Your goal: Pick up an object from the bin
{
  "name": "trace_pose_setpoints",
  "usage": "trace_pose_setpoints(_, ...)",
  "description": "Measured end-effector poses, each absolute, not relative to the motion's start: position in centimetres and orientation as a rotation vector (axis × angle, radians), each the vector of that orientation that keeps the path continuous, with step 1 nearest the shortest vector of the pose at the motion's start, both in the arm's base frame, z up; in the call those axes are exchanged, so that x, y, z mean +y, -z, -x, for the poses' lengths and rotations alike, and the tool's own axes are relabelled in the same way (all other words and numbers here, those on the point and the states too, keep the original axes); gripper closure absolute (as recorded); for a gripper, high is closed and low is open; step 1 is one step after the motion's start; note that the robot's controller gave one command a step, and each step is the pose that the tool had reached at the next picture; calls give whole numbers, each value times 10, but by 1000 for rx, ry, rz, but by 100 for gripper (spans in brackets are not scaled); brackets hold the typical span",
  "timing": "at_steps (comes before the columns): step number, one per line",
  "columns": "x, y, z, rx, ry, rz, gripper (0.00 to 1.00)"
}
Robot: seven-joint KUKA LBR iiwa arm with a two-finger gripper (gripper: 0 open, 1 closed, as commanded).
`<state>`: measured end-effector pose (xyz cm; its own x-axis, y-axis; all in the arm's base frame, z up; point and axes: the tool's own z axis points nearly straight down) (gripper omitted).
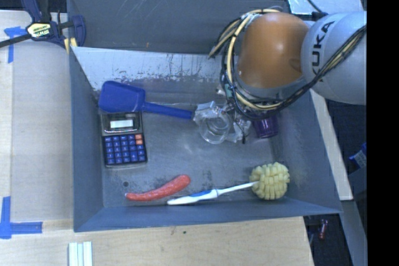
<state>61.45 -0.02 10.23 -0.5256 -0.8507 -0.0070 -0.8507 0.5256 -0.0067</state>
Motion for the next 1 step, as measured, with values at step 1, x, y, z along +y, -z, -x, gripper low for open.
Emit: trace_pose_setpoints(1,0,-134,-613,2740,-1,1526,100)
